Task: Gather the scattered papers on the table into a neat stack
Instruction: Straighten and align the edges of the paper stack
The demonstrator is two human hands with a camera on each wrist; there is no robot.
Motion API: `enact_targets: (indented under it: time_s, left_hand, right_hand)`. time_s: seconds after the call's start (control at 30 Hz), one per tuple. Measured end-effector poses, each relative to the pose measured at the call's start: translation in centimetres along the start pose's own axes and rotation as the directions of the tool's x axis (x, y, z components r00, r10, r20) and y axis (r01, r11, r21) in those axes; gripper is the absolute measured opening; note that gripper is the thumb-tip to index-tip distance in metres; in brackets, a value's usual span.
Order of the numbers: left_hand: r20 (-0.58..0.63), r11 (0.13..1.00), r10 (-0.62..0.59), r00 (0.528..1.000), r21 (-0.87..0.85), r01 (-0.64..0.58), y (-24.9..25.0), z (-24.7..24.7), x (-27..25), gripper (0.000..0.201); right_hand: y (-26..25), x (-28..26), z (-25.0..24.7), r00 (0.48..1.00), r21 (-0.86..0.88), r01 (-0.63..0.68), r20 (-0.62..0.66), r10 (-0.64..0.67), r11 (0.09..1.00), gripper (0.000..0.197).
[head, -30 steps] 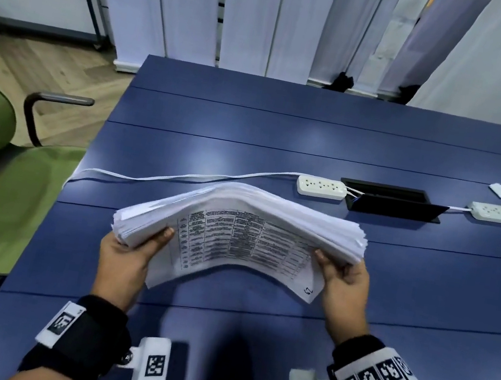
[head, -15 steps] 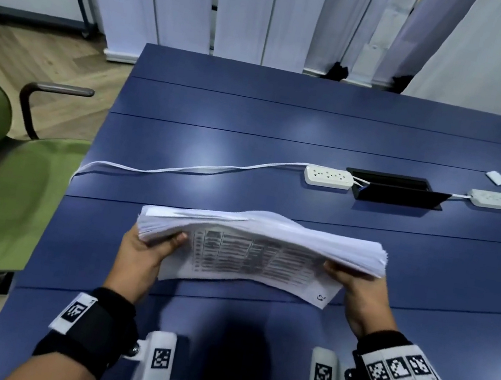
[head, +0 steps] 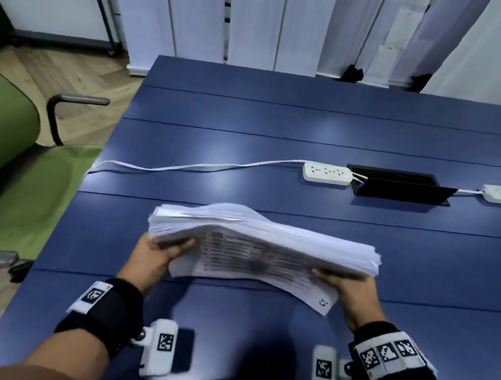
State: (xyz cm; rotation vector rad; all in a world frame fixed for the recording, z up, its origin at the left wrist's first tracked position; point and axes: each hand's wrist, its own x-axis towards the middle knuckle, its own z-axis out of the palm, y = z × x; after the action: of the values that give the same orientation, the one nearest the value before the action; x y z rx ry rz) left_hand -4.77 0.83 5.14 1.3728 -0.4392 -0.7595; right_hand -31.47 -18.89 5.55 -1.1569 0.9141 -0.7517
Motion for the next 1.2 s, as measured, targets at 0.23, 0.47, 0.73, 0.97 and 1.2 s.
enact_targets:
  time_s: [0.23,0.47,0.73,0.97,1.2]
  left_hand:
    - [0.016,0.999,0.033,0.999,0.042,-0.034,-0.6,1.7,-2.1,0.086]
    - [-0.043,0.997,0.019,0.999,0.075,-0.016,-1.4,5.1,-2.6,0.07]
    - [-0.014,0.992,0.045,0.999,0.121,-0.043,-2.4,4.0,-2.7,0.069]
    - [-0.152,0.974,0.15,0.977,0.19,-0.12,-2.3,6.2,-1.7,0.024]
    - [-0.143,0.972,0.224,0.964,0.108,-0.209,-0.3,5.8,-1.2,0.036]
  right_hand:
    - [-1.5,0.7,-4.4,0.986,0.007,0.053,0.158,-0.053,0.999,0.069]
    - [-1.6,2.0,-5.4,0.979,0.039,0.035,0.198,-0.042,0.999,0.093]
    - [-1.5,2.2,-6.9,0.969,-0.022,0.046,0.245,-0.039,0.999,0.05]
    - [-2.4,2.7,-5.1,0.985,-0.013,0.094,0.144,-0.091,0.996,0.034]
    - [-2.8,2.9,-5.5,0.977,-0.027,0.165,0.139,-0.16,0.986,0.056]
